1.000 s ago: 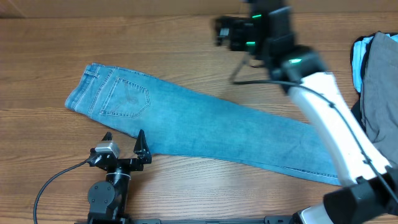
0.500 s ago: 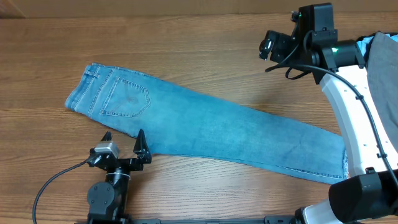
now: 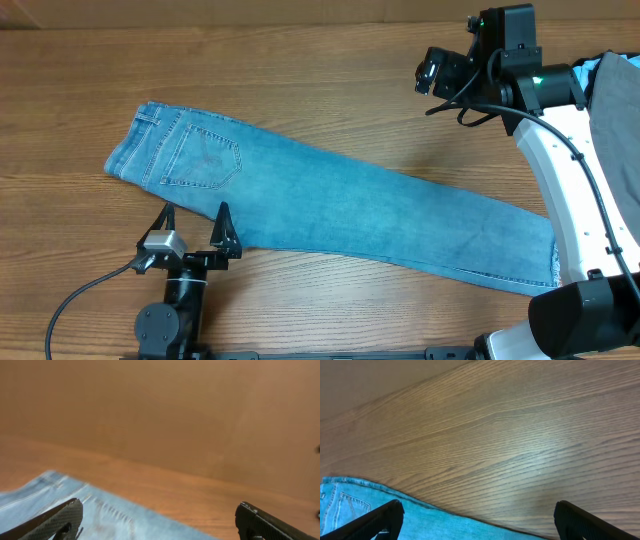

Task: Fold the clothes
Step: 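Move the left gripper to the jeans waistband and the right to the leg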

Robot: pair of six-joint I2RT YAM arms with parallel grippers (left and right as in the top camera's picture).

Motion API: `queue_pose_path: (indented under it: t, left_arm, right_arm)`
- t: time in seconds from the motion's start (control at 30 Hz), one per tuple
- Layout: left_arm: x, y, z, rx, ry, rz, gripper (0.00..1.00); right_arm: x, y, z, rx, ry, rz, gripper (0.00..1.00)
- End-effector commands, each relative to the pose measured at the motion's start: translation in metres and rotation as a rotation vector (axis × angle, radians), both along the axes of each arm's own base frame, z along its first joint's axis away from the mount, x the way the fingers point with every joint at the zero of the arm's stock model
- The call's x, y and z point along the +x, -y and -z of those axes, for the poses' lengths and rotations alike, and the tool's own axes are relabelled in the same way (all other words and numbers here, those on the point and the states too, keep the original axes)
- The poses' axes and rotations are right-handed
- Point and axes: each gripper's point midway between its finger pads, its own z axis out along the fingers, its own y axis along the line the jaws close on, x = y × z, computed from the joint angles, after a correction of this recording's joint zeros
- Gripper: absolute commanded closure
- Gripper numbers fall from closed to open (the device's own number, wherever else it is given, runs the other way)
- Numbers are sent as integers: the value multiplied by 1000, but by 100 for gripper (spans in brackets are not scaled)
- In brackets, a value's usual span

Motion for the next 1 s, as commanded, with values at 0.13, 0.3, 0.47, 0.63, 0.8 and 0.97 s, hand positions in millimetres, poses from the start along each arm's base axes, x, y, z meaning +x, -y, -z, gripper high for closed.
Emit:
queue_pose_path:
  t: [0.13,0.3,0.47,0.63,0.8,0.97]
  left_arm:
    - [-8,11,-42,96,88,59,0]
    - [3,13,-65,142,-20,62,0]
    - [41,8,-80,187,-277,33,0]
    - [83,-8,-73,356,-683,24,0]
    - [121,-9,-64,372,-923,60,0]
    - [170,-18,-33,391,-987,18,0]
  right_arm:
    - [4,-3,3,4,-4,-5,0]
    - [5,-3,2,5,2,-6,0]
    - [3,-3,4,3,-10,-6,0]
    - [-2,-2,7,-1,-35,-6,0]
    - [-7,-1,11,-5,-59,-6,0]
    - [-10,-1,13,-5,-73,-6,0]
